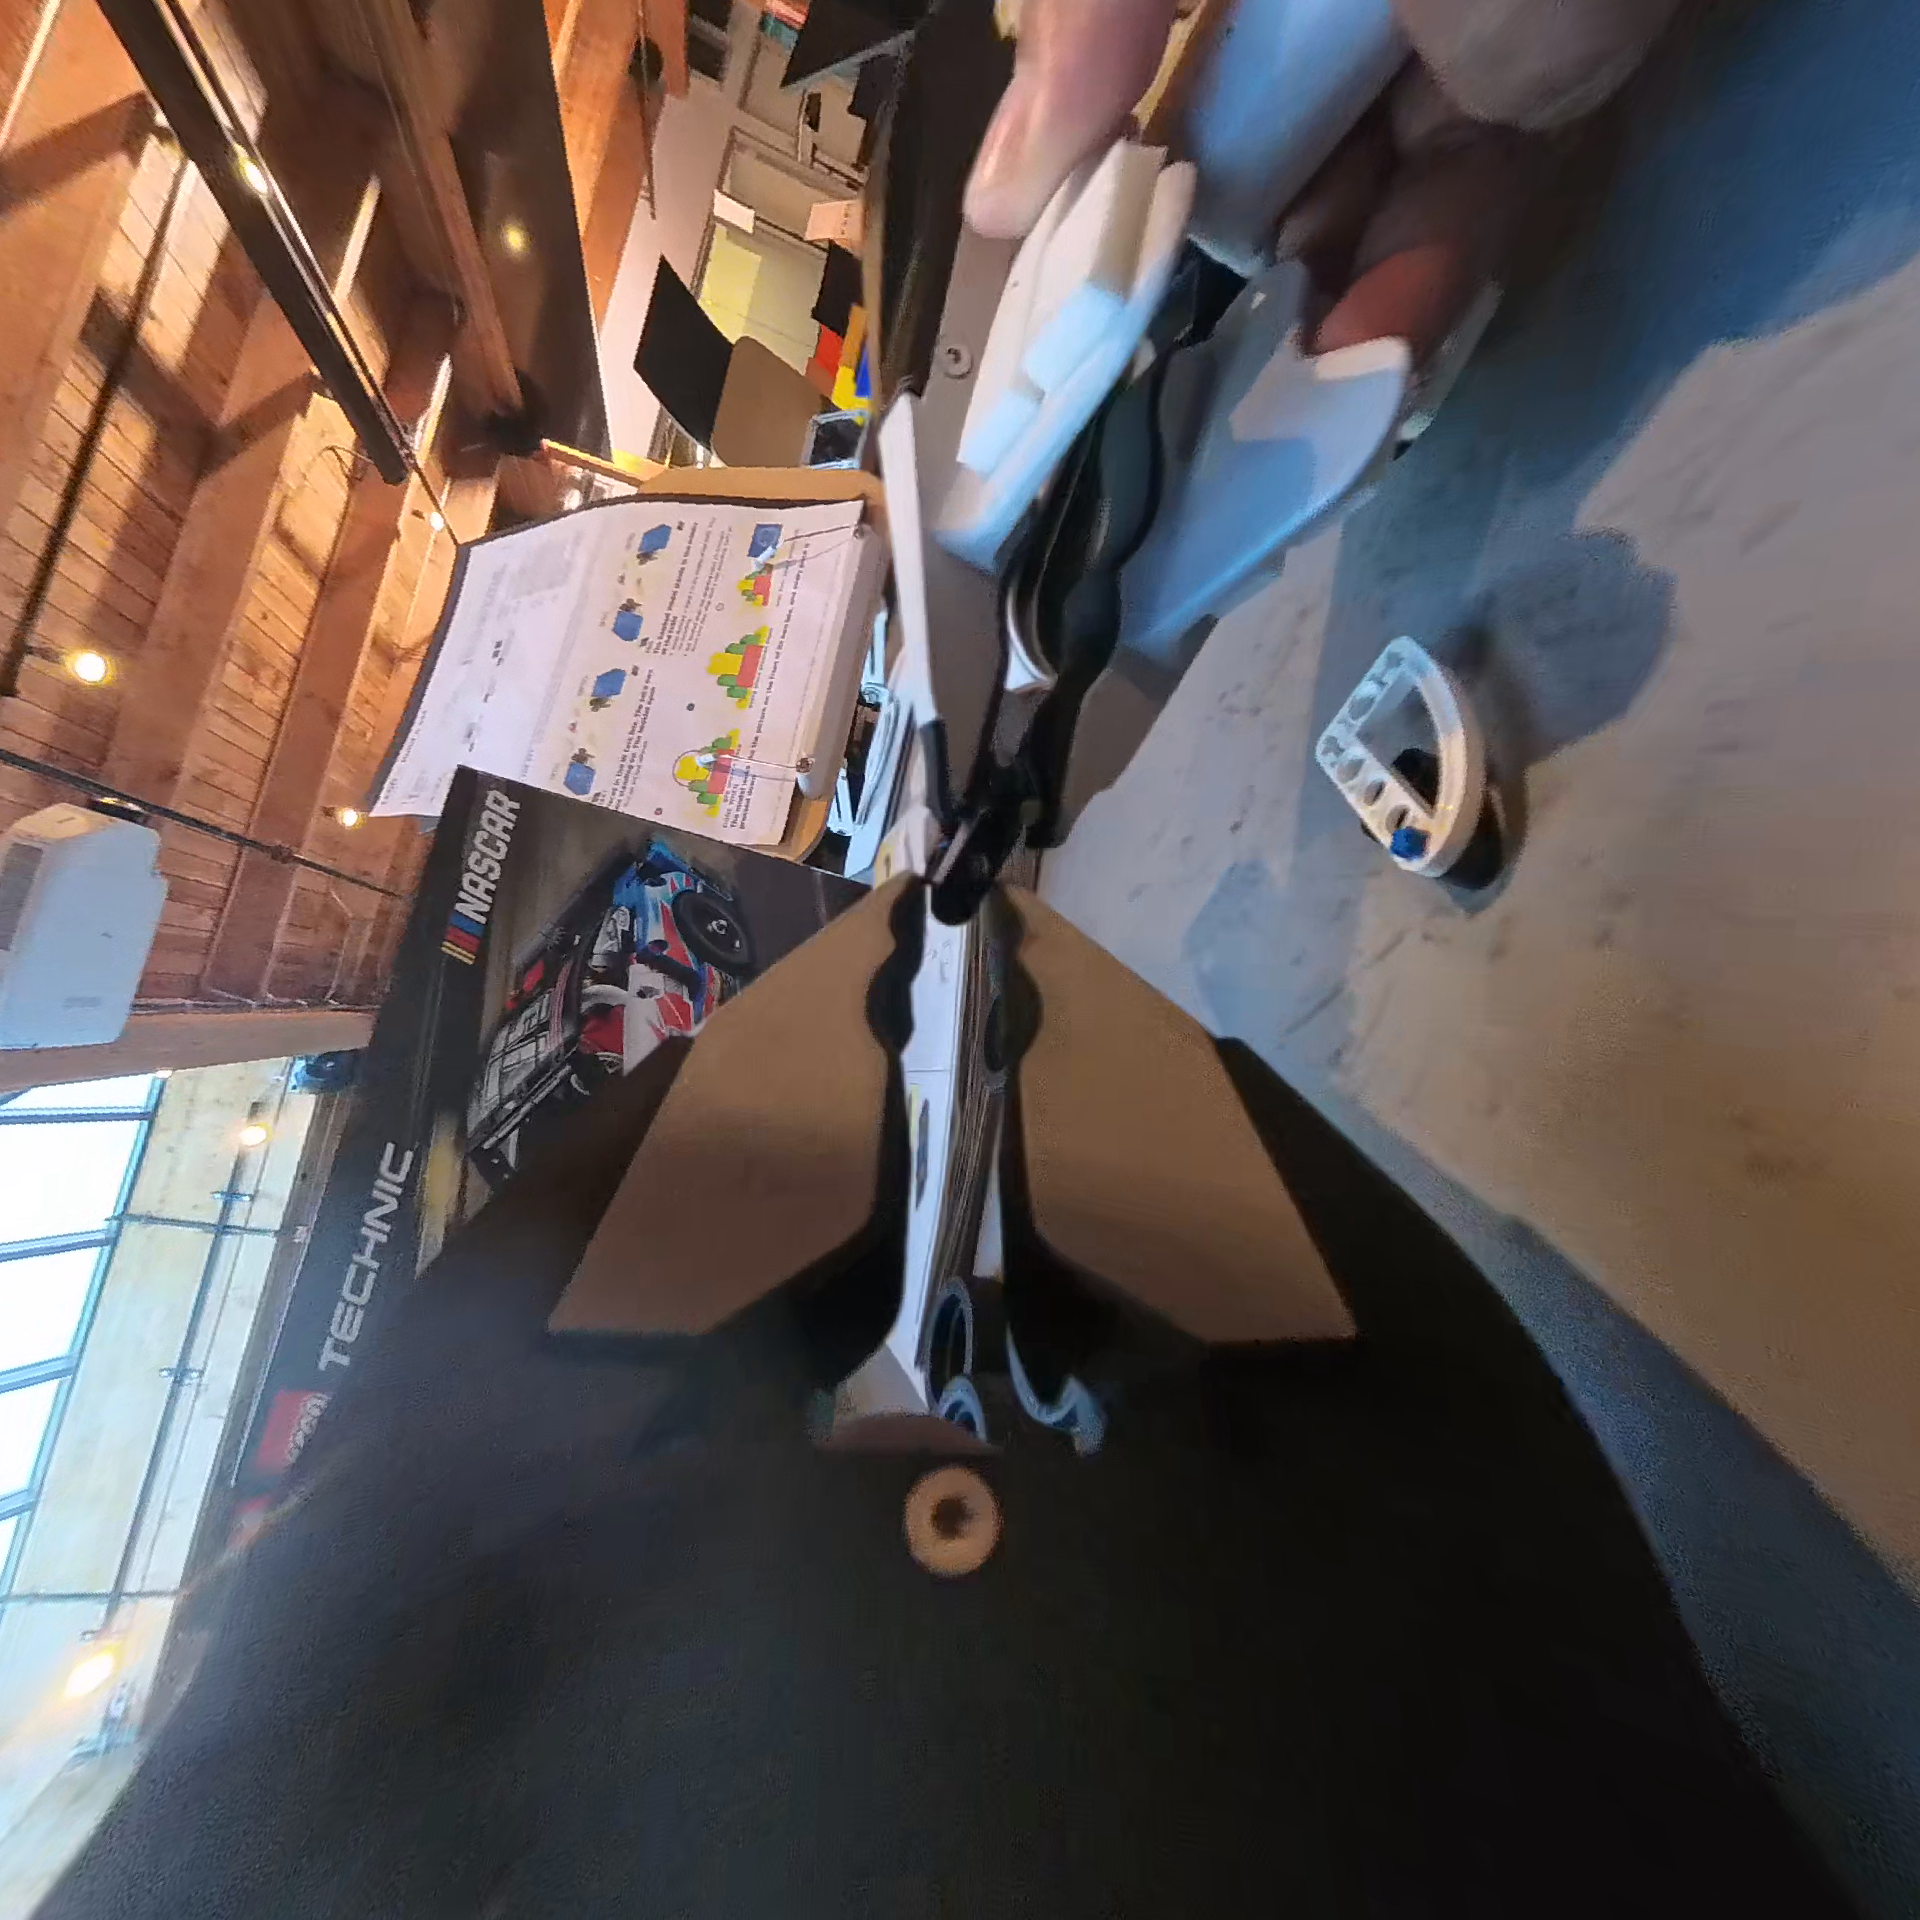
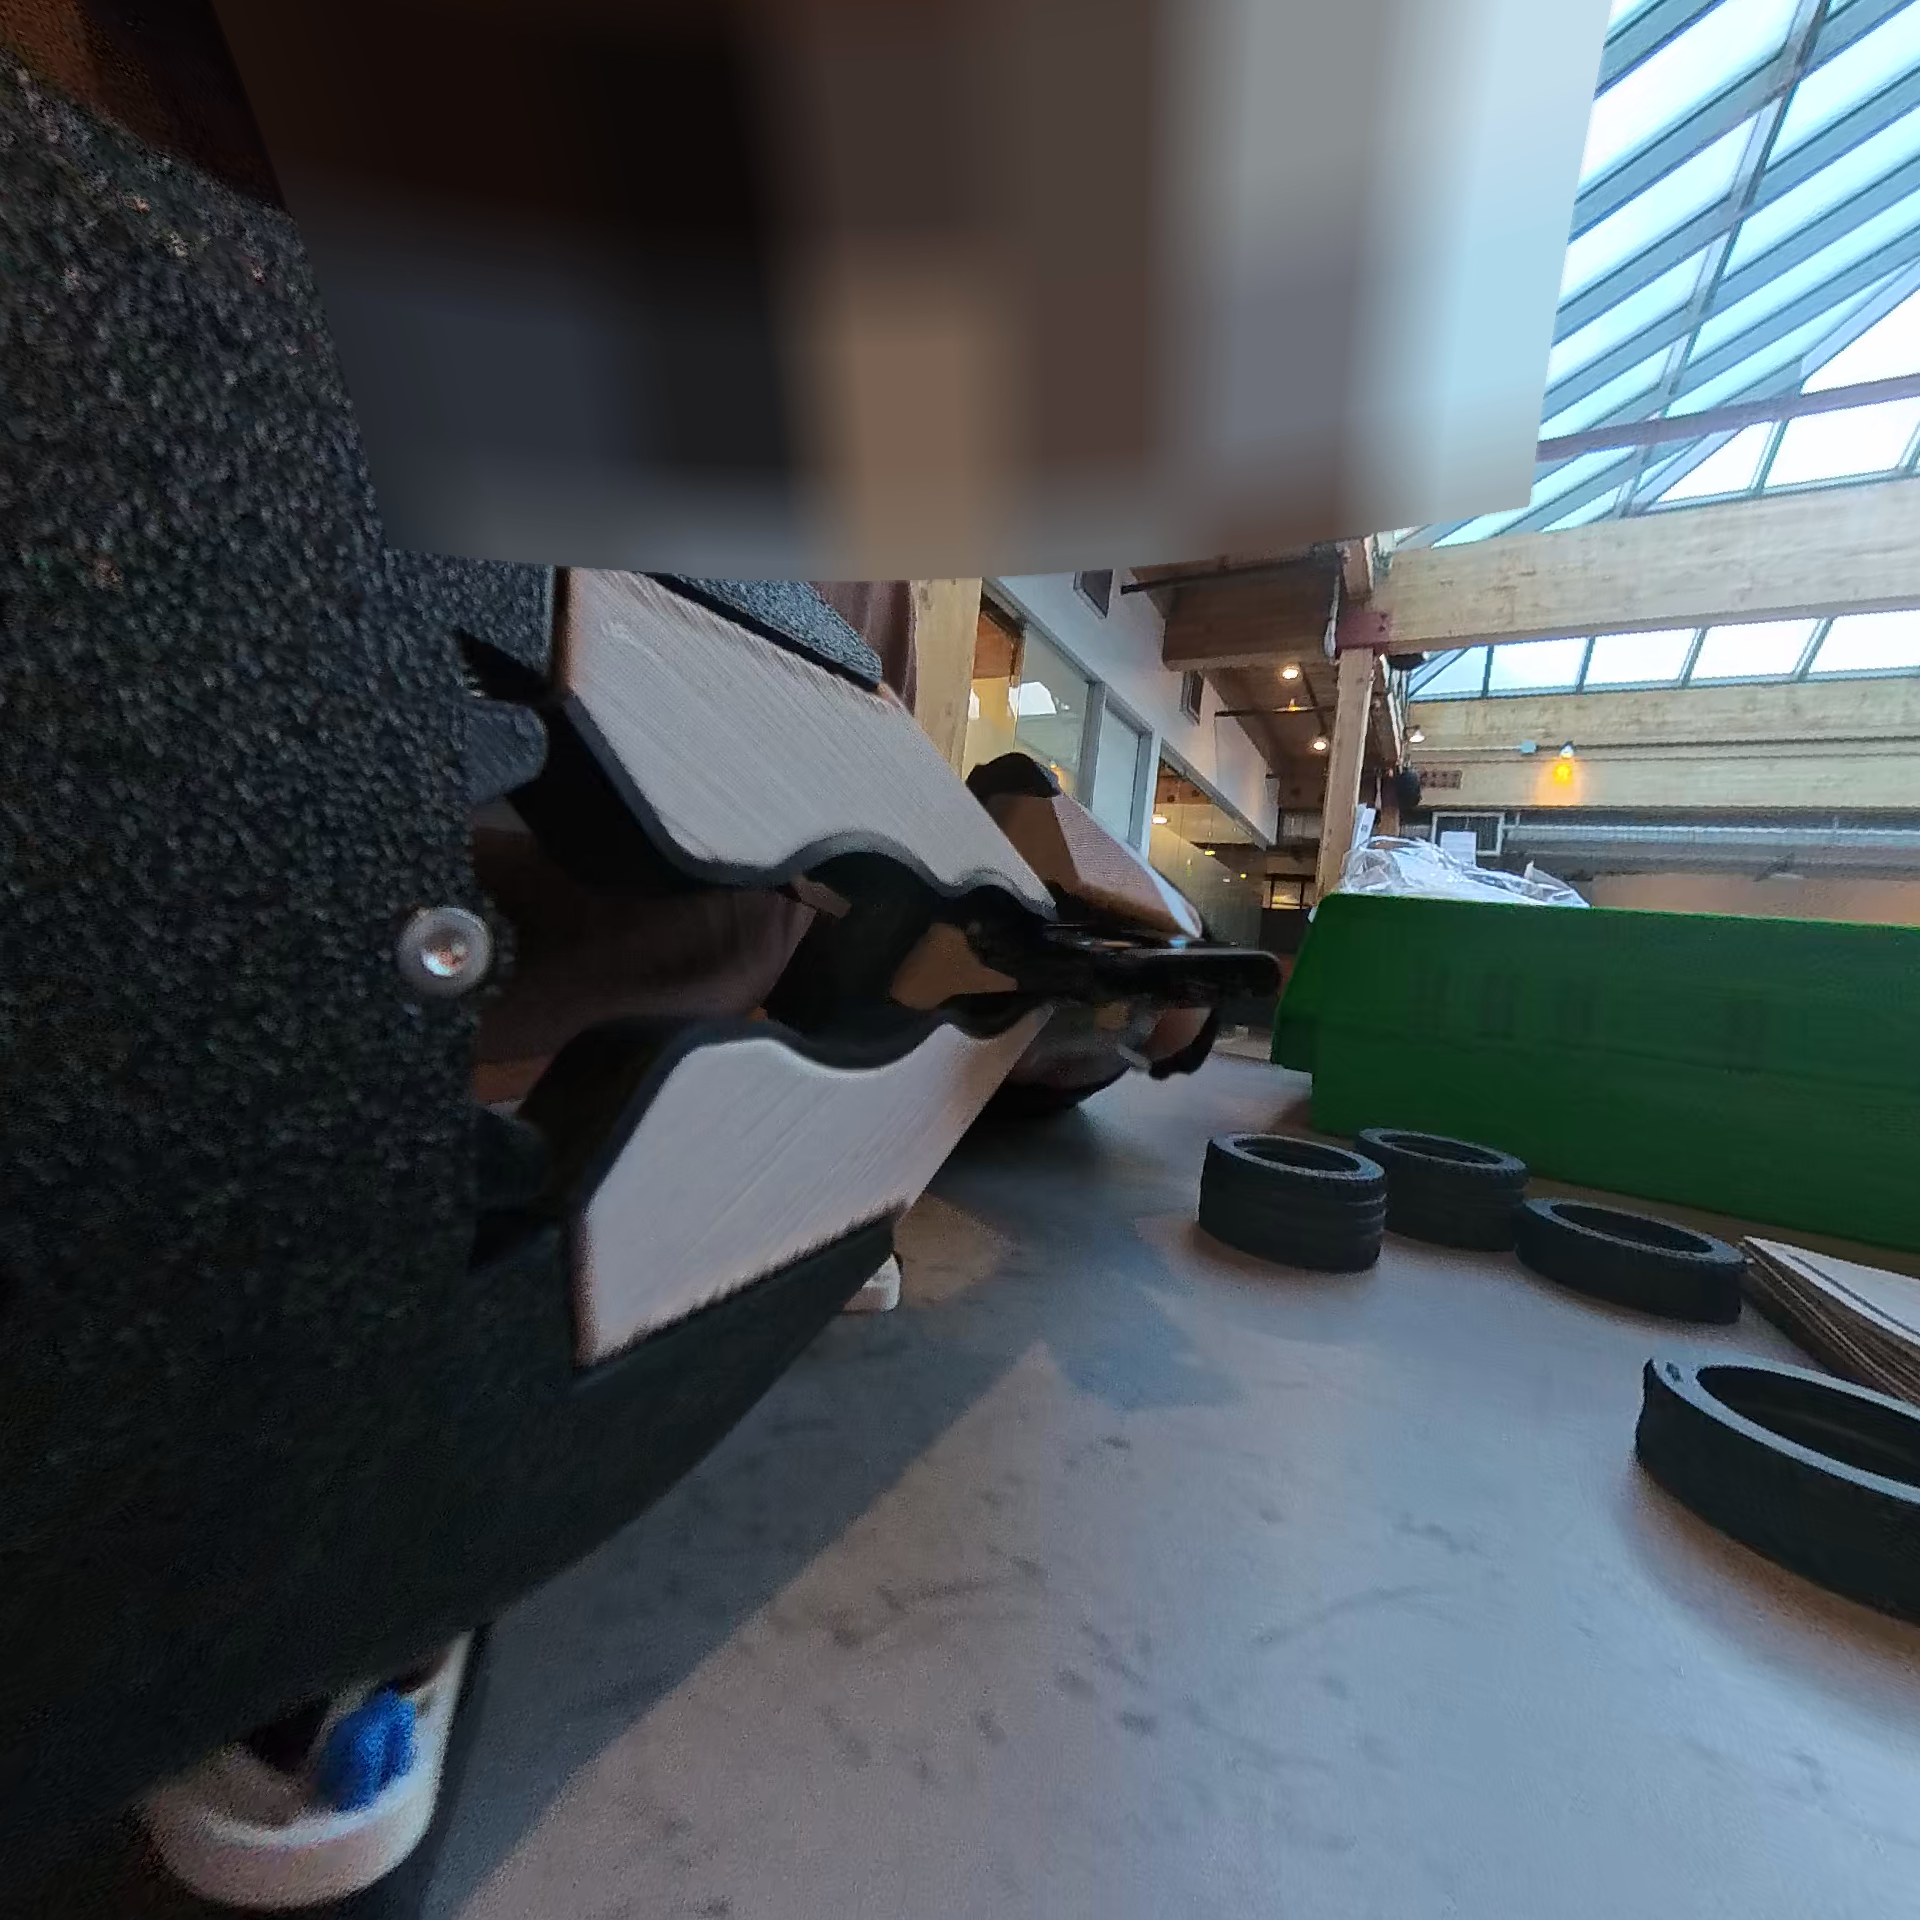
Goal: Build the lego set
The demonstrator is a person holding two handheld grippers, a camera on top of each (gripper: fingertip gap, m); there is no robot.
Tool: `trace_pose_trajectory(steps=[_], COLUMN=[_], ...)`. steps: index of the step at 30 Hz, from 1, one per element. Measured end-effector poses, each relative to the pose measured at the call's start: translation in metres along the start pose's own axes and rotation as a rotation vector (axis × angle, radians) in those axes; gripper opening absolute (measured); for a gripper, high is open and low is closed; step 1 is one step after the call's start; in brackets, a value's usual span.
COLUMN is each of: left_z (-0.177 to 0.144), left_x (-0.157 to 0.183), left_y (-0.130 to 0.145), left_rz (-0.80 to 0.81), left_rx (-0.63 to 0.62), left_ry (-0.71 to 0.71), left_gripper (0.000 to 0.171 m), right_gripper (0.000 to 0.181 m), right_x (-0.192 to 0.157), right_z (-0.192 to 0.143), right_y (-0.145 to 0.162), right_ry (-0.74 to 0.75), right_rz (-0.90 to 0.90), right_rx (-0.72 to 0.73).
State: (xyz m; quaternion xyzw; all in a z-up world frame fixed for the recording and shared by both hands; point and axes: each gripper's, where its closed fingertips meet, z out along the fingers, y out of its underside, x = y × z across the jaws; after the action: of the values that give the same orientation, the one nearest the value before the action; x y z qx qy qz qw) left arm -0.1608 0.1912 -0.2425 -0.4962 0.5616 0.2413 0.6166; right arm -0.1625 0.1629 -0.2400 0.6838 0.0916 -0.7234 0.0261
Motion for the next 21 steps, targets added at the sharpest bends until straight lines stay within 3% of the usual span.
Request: trace_pose_trajectory(steps=[1,8,11,13,21], left_z=[-0.001,-0.002,-0.002,-0.003,-0.004], left_x=[0.0,0.004,0.003,0.002,0.003], left_y=[-0.001,-0.007,-0.006,-0.008,-0.01], left_rz=[0.003,0.014,0.011,0.019,0.018], left_rx=[0.003,0.014,0.016,0.023,0.038], left_ry=[0.007,0.026,0.027,0.019,0.021], left_gripper=[0.008,0.005,0.005,0.005,0.005], right_gripper=[0.015,0.015,0.033,0.045,0.057], right_x=[0.0,-0.002,0.001,0.004,0.006], right_z=[-0.001,-0.007,-0.011,-0.016,-0.037], right_y=[0.0,0.006,0.007,0.008,-0.004], right_ry=[-0.001,0.06,0.134,0.225,0.563], right_rz=[-0.002,-0.09,-0.159,-0.248,-0.693], right_rx=[0.003,0.003,0.006,0.003,0.026])
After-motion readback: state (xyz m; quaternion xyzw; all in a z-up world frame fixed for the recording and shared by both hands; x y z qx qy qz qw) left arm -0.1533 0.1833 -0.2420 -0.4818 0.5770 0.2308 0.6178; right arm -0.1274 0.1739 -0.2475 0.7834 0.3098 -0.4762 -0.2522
